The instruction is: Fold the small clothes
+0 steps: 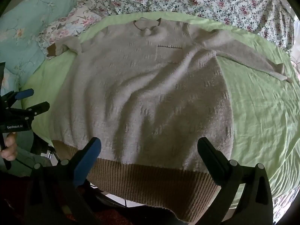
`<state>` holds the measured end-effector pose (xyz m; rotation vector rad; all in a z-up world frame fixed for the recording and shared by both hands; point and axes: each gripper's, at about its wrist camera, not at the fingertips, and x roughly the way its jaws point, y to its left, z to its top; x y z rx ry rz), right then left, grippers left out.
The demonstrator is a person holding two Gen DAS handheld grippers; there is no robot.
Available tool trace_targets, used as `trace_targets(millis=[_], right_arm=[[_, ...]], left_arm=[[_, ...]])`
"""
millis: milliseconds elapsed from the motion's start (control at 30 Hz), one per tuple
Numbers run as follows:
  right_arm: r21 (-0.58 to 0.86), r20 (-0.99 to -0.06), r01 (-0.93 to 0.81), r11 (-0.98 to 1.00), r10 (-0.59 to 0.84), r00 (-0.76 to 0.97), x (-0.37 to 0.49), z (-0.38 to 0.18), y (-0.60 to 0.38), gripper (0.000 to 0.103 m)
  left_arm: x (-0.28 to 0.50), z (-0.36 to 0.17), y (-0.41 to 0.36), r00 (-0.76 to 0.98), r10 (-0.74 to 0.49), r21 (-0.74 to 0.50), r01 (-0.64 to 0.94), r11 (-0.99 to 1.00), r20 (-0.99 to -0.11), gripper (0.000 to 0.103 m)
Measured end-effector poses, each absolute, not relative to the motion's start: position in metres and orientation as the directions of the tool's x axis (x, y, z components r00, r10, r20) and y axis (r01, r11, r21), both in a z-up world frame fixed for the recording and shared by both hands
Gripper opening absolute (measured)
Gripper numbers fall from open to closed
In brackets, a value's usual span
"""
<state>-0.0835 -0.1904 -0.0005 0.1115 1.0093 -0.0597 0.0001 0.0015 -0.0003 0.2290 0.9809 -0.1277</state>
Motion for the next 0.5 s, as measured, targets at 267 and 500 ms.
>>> trace_targets(millis=[267,500], right_arm=[[0.063,-0.848,0.101,0.993,0.0,0.53,-0.0823,0.0003,-0.1902,0.102],[0.066,-0.847,0.103,0.992,0.001,0.532,-0.0808,-0.0045,-0.1882,0.102]], left_arm=[[0.001,0.0003,-0.0008,0.548,0.0,0.138,0.21,0.968,-0.837,0.102],[0.0029,-0.0005,-0.0029,0.544,0.004,0.137,0.204,0.969,-0.839,0.102]])
